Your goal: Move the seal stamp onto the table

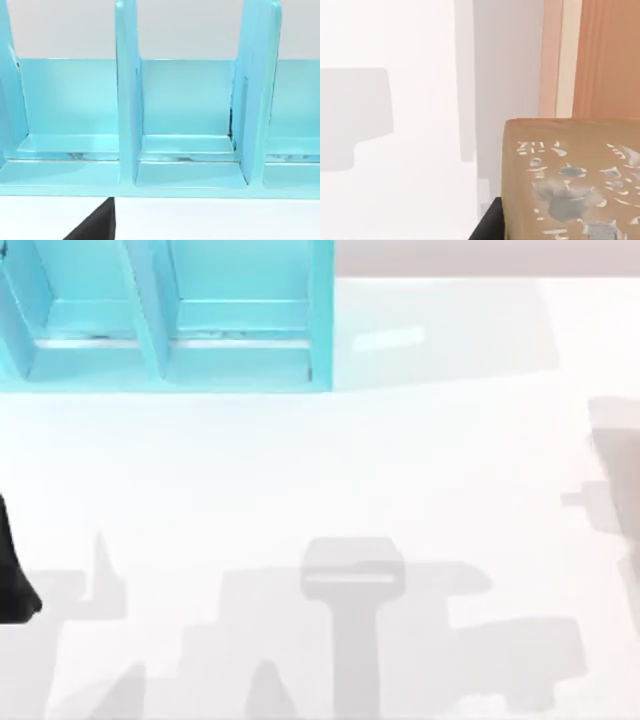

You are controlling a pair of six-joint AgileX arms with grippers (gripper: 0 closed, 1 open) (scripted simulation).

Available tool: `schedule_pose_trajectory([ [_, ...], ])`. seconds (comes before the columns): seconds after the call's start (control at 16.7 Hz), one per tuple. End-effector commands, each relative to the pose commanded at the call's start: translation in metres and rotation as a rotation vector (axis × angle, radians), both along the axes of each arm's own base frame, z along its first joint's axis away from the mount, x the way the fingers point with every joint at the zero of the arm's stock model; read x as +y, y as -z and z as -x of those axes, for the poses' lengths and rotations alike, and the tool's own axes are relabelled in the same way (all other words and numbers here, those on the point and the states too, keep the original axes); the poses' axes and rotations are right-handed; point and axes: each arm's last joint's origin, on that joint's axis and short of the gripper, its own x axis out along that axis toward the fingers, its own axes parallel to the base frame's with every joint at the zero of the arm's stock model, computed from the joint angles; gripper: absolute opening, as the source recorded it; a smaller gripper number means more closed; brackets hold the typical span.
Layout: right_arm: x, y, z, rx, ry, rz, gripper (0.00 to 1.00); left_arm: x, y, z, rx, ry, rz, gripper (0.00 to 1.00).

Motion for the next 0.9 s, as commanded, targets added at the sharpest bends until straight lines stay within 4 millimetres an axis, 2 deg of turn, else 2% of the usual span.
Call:
schedule_pose_trajectory([
  [0.36, 0.004, 0.001, -0.002, 0.001, -0.007, -0.006, 0.00, 0.000, 0.000, 0.000, 0.000, 0.000, 0.000, 1.00],
  [0.48, 0.012, 0.007, -0.013, -0.003, -0.004, -0.006, 0.00, 0.000, 0.000, 0.000, 0.000, 0.000, 0.000, 1.00],
  [0.66, 0.041, 0.033, -0.045, 0.002, -0.003, -0.005, 0.00, 0.000, 0.000, 0.000, 0.000, 0.000, 0.000, 1.00],
  [0.9, 0.097, 0.087, -0.082, 0.013, -0.007, -0.002, 0.00, 0.000, 0.000, 0.000, 0.000, 0.000, 0.000, 1.00],
])
